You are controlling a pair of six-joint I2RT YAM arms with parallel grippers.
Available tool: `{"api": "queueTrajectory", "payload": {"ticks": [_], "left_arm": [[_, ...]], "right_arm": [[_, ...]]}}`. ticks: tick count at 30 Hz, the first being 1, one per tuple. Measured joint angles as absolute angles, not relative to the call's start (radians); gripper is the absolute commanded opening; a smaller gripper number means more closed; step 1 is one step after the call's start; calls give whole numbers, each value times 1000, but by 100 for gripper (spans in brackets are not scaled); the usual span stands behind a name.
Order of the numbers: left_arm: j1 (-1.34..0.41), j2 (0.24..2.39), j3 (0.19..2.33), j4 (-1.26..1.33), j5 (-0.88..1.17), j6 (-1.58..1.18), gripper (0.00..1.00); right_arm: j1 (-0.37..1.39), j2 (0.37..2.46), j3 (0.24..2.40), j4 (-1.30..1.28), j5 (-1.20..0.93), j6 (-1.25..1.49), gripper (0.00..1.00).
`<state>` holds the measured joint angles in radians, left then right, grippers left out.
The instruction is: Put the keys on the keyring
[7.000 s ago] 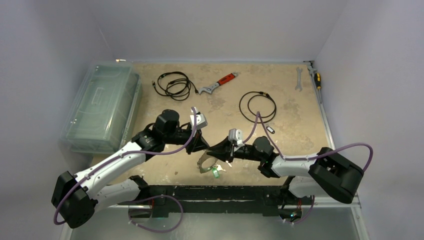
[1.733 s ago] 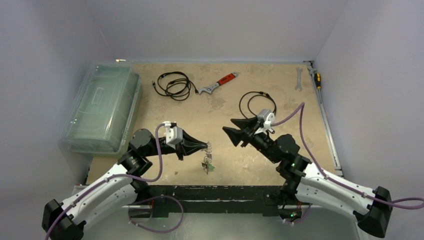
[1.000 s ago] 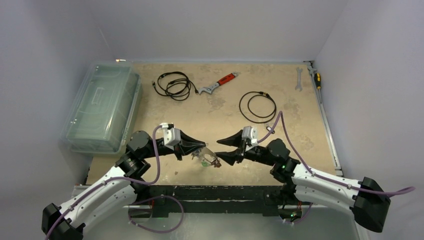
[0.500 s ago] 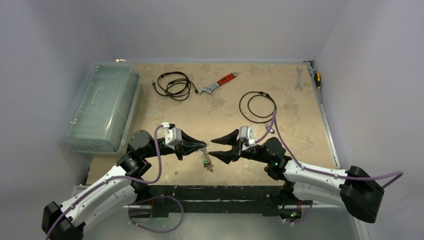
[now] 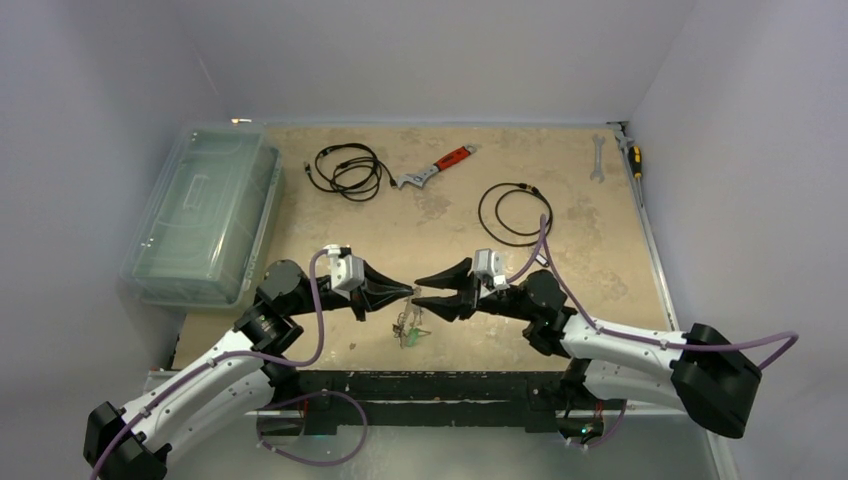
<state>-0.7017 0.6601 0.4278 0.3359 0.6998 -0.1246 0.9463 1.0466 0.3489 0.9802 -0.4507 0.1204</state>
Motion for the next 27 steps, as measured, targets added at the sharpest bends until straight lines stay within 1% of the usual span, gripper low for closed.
{"api": "queueTrajectory", "payload": {"ticks": [4, 8, 11, 16, 17, 19, 21, 24, 26, 27], "left_arm": [[-702, 660, 428, 336, 701, -132, 0], [-702, 660, 428, 337, 703, -138, 0], [-702, 660, 428, 344, 702, -139, 0], [-702, 660, 428, 343, 702, -138, 0], [-702, 659, 428, 342, 701, -138, 5], [-702, 658, 428, 331, 693, -134, 27], [-702, 657, 441, 294, 671, -122, 43], [-702, 661, 496, 196, 645, -98, 50], [-702, 667, 554, 105, 633, -62, 50], [-702, 671, 585, 57, 628, -40, 48]], "right_arm": [[946, 1056, 350, 980, -463, 118, 18], [946, 1061, 354, 973, -467, 119, 5], [946, 1067, 366, 961, -476, 118, 0], [942, 1071, 380, 933, -500, 118, 0], [942, 1070, 383, 926, -501, 117, 0], [942, 1062, 397, 883, -501, 110, 0], [942, 1048, 422, 805, -500, 89, 0], [943, 1032, 455, 712, -494, 59, 0], [944, 1017, 476, 645, -487, 30, 0], [944, 1010, 485, 614, -484, 17, 0]]}}
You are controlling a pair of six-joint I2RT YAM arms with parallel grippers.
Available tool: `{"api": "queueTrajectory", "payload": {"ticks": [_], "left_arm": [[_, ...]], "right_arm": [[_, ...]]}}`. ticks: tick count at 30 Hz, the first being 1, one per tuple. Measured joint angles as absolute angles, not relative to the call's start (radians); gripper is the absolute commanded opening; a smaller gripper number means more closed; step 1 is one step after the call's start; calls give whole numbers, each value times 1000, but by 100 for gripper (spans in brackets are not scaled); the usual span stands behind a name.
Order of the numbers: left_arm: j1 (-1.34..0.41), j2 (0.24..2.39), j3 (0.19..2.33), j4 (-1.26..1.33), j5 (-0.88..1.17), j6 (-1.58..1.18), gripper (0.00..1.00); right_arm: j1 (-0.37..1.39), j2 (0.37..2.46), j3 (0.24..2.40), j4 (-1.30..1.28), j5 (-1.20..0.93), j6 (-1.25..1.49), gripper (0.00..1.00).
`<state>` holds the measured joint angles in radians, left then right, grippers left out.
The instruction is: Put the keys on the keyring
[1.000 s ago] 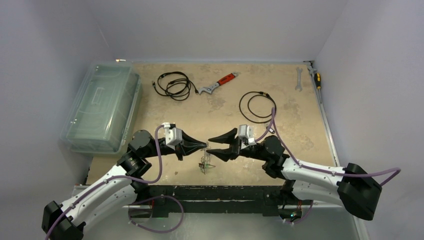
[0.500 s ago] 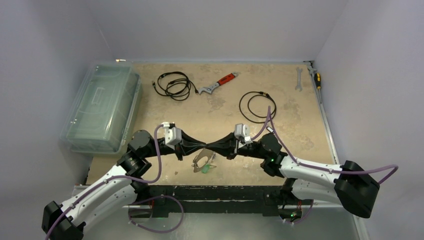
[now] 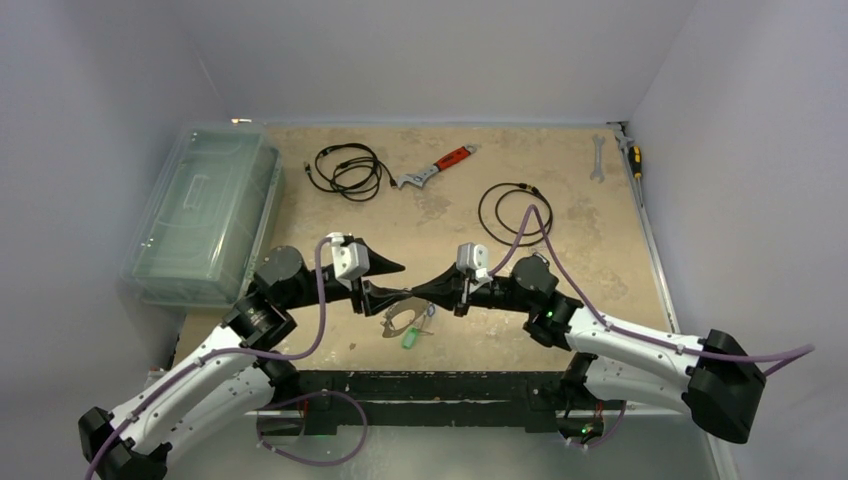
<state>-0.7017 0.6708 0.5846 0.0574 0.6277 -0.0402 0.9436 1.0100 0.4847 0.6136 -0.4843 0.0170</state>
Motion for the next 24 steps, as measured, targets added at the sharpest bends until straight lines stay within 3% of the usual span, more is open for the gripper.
{"api": "queueTrajectory", "payload": {"ticks": [10, 15, 20, 24], "left_arm": [[-702, 803, 810, -333, 589, 222, 42], [-702, 849, 823, -397, 604, 331, 38], [-702, 917, 855, -405, 641, 404, 27], [-702, 964, 861, -394, 677, 421, 26]], "right_arm": [[951, 978, 643, 245, -431, -133, 0], [958, 962, 694, 135, -413, -176, 0], [970, 960, 706, 64, -410, -199, 0], [977, 960, 706, 31, -410, -205, 0]]}}
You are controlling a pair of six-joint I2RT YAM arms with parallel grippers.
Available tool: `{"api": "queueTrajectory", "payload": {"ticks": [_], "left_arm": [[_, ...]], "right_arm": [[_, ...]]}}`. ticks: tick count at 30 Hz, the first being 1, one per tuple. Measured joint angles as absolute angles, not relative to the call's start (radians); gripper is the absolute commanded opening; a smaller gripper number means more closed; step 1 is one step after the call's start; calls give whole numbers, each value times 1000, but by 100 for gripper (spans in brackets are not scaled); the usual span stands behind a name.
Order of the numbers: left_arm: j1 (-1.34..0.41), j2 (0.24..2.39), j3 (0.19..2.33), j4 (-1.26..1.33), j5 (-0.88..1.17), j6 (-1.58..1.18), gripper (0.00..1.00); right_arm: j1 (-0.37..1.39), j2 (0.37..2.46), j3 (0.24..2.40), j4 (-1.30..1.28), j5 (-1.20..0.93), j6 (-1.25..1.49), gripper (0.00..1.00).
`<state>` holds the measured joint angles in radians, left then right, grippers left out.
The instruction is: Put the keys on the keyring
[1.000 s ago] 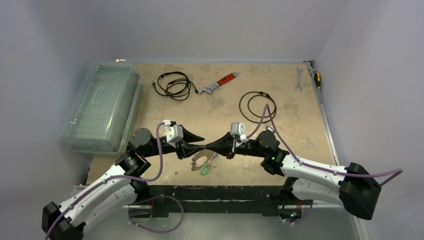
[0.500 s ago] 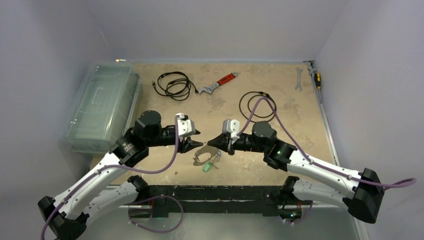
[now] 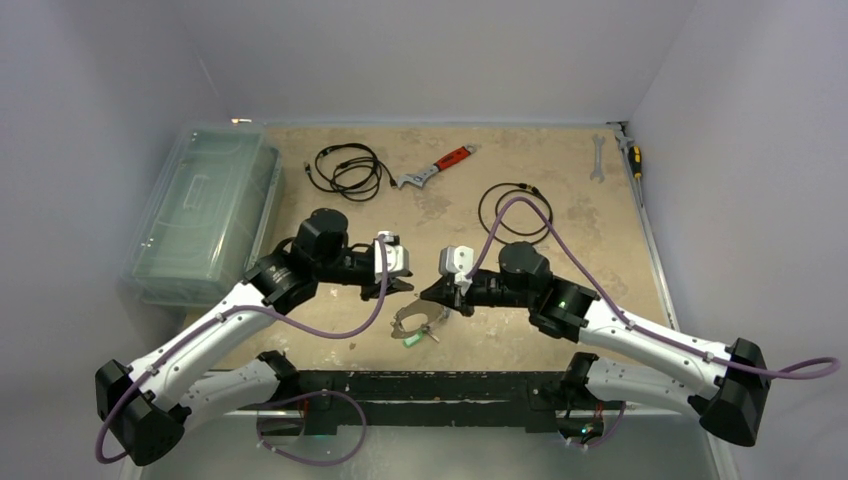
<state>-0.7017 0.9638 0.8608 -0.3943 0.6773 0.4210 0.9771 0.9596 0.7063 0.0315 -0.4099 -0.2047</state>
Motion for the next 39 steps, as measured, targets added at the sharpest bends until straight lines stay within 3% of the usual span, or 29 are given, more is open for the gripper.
{"api": "queueTrajectory", "payload": {"ticks": [10, 27, 34, 39], "left_arm": [[-702, 987, 883, -407, 726, 450, 43], [-702, 1010, 872, -371, 759, 437, 28], [-703, 1039, 843, -360, 769, 438, 29], [-704, 1048, 819, -343, 765, 438, 37]], "right_arm": [[982, 967, 715, -1, -400, -210, 0], [983, 982, 731, -14, -384, -211, 0], [984, 991, 731, -31, -382, -213, 0], [988, 1012, 733, -41, -377, -214, 0]]}}
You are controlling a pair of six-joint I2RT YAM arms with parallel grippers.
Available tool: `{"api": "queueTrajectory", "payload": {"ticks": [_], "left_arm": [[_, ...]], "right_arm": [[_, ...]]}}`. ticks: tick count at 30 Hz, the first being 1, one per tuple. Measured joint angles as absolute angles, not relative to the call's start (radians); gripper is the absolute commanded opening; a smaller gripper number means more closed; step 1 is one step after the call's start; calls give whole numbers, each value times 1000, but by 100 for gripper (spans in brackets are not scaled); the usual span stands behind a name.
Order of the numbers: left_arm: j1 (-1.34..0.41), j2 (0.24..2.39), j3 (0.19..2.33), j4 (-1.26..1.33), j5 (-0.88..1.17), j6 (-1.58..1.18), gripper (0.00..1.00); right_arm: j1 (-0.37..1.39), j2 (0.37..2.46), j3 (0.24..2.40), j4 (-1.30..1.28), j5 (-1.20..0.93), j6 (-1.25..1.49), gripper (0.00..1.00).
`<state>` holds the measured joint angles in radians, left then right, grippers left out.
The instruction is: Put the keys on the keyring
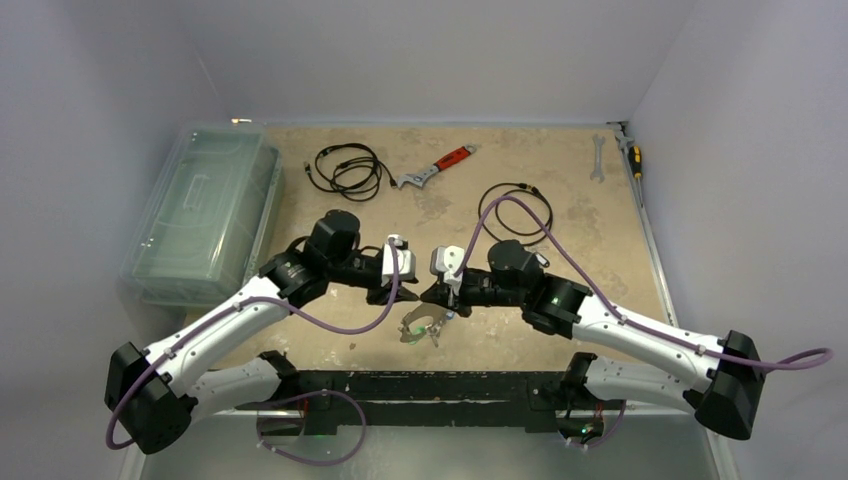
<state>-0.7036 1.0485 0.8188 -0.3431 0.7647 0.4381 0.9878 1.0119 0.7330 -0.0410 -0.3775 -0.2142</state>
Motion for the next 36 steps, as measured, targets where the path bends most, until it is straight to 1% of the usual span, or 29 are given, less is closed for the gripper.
{"api": "queueTrajectory", "payload": {"ticks": [4, 12, 24, 27, 33, 36], "left_arm": [[-704, 1032, 802, -324, 745, 437, 37], [-706, 957, 744, -281, 737, 427, 32], [-708, 1025, 704, -191, 758, 389, 24], [-708, 1034, 704, -178, 768, 380, 19], [-709, 1035, 689, -157, 790, 373, 1], [-710, 1035, 674, -137, 796, 361, 0]], "right_arm": [[988, 1024, 736, -44, -361, -214, 0], [988, 1034, 736, -45, -348, -213, 0], [988, 1034, 736, -36, -349, -213, 0], [988, 1037, 736, -35, -348, -213, 0], [988, 1042, 736, -30, -347, -213, 0], [988, 1042, 736, -30, -344, -213, 0]]}}
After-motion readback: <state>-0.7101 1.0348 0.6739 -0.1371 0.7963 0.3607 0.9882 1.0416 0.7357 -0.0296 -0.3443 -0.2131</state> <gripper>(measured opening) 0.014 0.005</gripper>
